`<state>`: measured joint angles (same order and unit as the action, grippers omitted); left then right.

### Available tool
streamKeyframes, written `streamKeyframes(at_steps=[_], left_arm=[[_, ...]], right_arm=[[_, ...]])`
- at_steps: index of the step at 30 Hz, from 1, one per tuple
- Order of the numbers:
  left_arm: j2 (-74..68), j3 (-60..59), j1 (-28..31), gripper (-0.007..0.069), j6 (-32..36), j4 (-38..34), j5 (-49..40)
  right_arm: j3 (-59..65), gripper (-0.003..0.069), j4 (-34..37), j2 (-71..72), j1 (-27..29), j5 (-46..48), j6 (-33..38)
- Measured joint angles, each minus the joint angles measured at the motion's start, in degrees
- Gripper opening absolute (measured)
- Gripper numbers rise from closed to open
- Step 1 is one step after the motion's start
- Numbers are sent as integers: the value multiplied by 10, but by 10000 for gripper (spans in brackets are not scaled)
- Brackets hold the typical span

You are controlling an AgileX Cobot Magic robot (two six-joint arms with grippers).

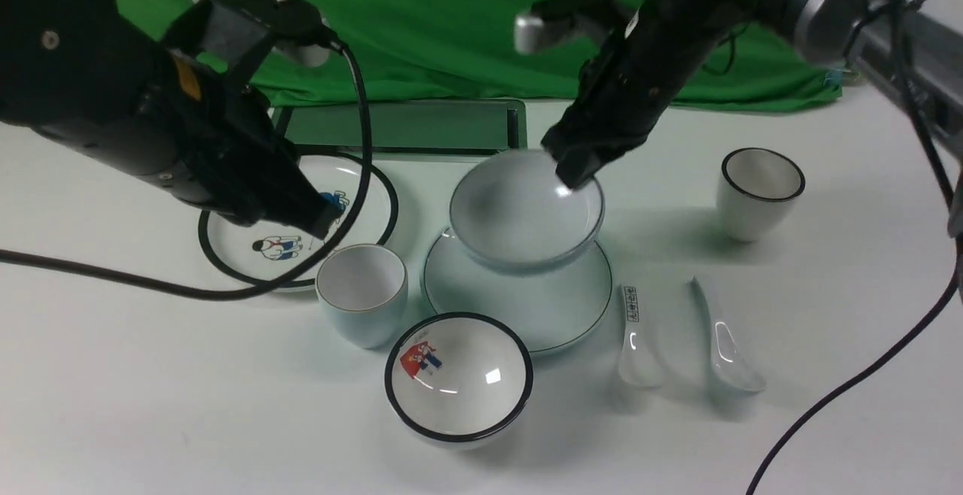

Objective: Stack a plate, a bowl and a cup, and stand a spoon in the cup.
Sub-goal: Use the right arm to put the blue rice bowl into the blue large plate in the middle

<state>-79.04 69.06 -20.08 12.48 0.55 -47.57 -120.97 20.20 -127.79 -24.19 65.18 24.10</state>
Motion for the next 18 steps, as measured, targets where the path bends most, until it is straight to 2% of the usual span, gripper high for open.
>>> streamKeyframes(at_steps=[7, 18], left_arm=[[0, 0, 0, -29, -1, 0, -3], [0, 0, 0, -28, -11, 0, -2]], right_arm=[[77, 76, -12, 0, -8, -77, -2], [82, 79, -18, -20, -8, -109, -4]])
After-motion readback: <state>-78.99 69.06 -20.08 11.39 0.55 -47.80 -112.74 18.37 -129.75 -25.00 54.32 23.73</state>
